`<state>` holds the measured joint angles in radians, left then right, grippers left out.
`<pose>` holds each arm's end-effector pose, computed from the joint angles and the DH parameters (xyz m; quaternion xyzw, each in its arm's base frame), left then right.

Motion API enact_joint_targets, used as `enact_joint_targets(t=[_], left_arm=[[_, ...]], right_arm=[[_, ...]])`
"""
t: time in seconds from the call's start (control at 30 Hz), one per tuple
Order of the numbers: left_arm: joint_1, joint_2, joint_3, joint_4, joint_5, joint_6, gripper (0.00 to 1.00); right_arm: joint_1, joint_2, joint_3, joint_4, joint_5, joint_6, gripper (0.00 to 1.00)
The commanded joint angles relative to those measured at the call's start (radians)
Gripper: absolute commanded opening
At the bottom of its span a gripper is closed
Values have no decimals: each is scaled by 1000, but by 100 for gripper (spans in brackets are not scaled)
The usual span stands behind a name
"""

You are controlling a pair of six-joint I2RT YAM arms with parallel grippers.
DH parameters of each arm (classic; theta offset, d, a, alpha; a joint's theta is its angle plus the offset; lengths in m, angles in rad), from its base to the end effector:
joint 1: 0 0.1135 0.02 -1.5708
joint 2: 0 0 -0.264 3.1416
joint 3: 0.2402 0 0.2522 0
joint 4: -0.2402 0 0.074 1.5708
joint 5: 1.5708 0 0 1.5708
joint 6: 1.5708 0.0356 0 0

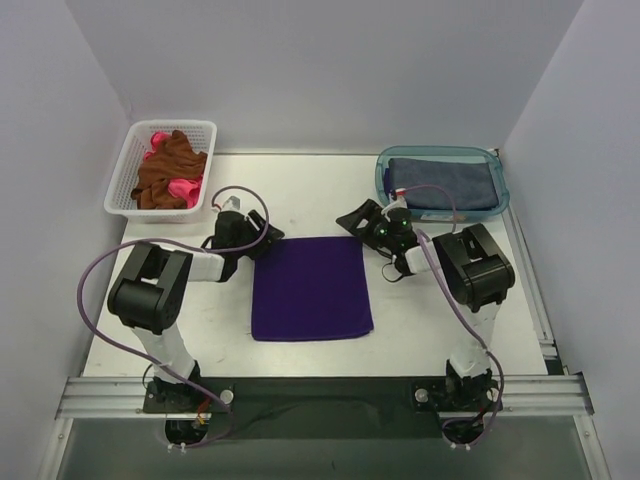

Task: Fold and stack the towels
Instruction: Fold the towel

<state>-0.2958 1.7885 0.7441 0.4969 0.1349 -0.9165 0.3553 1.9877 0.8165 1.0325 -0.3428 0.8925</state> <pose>0.3289 -0.1052 0.1327 -0.2342 0.8385 -0.3266 0.3680 0.3558 0.1448 0.1377 0.0893 0.7464 0.4823 0.4498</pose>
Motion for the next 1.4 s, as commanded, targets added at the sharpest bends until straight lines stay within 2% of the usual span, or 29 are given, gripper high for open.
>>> enact_joint_targets(t=[0.0,0.07,0.13,0.23,0.27,0.3,0.37,0.4,0.5,0.63,0.73,0.87,1.37], left_arm=[[17,-15,-12,49,25,25,67],[29,-73,9,29,54,47,67],[37,-145,40,-23,74,82,67],[37,-225,158,-243,51,168,68],[38,-235,194,-374,36,239,68],[40,-250,259,-426,25,281,68],[62,-259,285,-495,-12,373,68],[73,-259,297,-538,-11,399,67],[115,-206,345,-654,18,516,62],[119,-107,448,-771,90,695,61],[119,-43,477,-811,140,754,60],[118,8,492,-813,175,769,61],[109,115,509,-837,129,806,54]], right_arm=[[-21,-42,-22,37,-33,-32,73],[-35,-93,1,-17,-77,-73,73],[-52,-151,24,-139,-105,-107,73],[-59,-228,76,-349,-114,-214,71],[-61,-242,104,-423,-111,-263,71],[-61,-251,154,-566,-104,-346,69],[-65,-262,208,-685,-104,-423,68],[-65,-260,258,-792,-108,-499,63],[-70,-236,341,-998,-105,-639,58],[-72,-222,400,-1088,-91,-730,49],[-72,-188,430,-1138,-101,-766,47],[-70,-141,484,-1187,-101,-791,46],[-52,19,596,-1221,-78,-830,42]])
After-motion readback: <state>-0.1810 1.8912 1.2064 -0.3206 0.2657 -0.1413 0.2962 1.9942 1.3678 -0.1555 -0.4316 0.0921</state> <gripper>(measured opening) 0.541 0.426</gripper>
